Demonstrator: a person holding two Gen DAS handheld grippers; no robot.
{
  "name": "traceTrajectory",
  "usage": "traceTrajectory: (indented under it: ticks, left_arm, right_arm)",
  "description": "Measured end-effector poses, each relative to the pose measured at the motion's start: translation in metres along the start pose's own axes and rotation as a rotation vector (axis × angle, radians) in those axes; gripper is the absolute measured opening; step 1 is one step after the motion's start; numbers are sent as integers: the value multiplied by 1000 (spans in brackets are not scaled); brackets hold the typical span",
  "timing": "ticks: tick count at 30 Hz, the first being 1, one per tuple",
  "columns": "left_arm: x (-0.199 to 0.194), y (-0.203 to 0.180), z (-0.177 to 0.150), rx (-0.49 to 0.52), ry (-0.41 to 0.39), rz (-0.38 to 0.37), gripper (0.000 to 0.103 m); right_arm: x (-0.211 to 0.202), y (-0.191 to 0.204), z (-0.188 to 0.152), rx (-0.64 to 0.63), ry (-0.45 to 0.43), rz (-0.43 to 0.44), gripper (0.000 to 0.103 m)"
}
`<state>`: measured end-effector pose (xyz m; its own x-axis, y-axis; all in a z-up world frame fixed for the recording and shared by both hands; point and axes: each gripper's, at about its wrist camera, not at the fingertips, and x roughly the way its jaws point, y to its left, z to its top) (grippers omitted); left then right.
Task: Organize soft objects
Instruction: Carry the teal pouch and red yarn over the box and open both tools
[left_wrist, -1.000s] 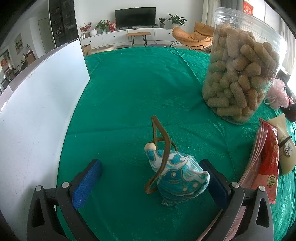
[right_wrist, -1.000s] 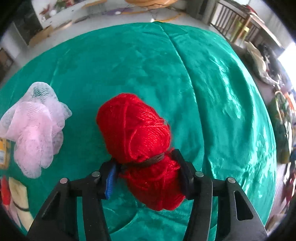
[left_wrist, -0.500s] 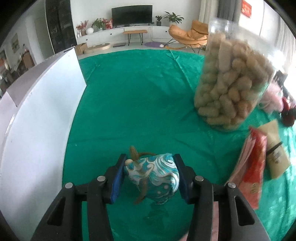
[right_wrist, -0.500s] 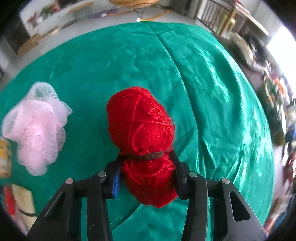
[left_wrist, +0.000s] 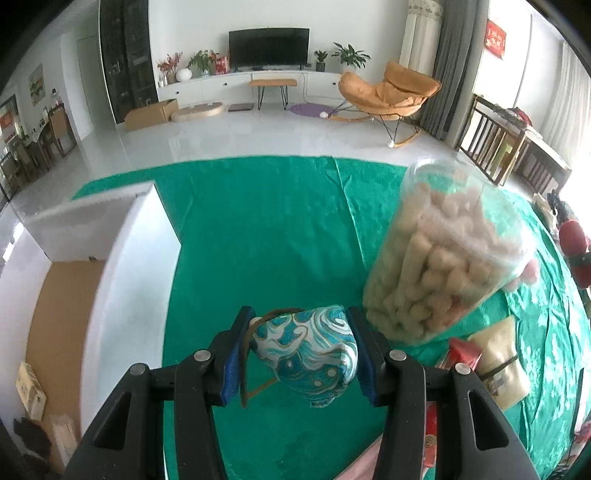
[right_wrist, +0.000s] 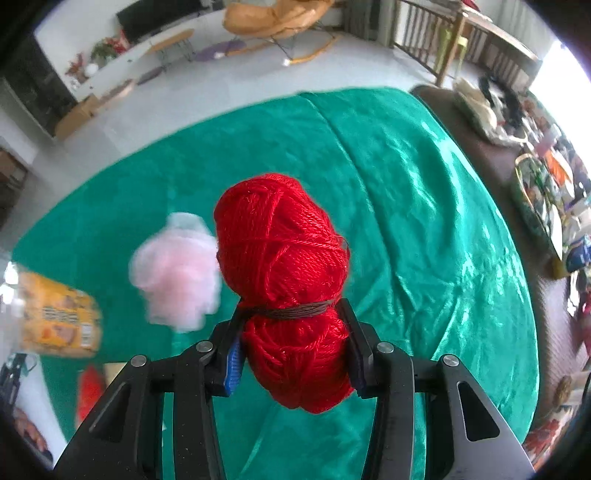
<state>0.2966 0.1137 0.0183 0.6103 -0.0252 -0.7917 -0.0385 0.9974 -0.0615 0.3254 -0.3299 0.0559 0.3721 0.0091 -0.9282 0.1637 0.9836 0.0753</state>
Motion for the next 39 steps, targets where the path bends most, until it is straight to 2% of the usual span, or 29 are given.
traceTrajectory:
  ticks: [10, 20, 25, 31, 39]
  left_arm:
    - [-21, 1, 13, -2, -30, 3, 50]
    - [-30, 21, 27, -48, -35, -25, 50]
    - [-44, 32, 34, -60, -54, -41, 50]
    - [-76, 80, 26, -103, -87, -35, 50]
    - [-118, 203, -11, -219, -99, 107, 50]
  right_arm:
    - [-36, 76, -1, -113, -28, 77, 47]
    - [-43, 153, -10, -197, -22, 92, 47]
    - [-56, 208, -21, -260, -32, 126, 47]
    - [-85, 290, -49, -360, -38, 229, 47]
    - [-95, 434, -121, -532, 3, 363, 47]
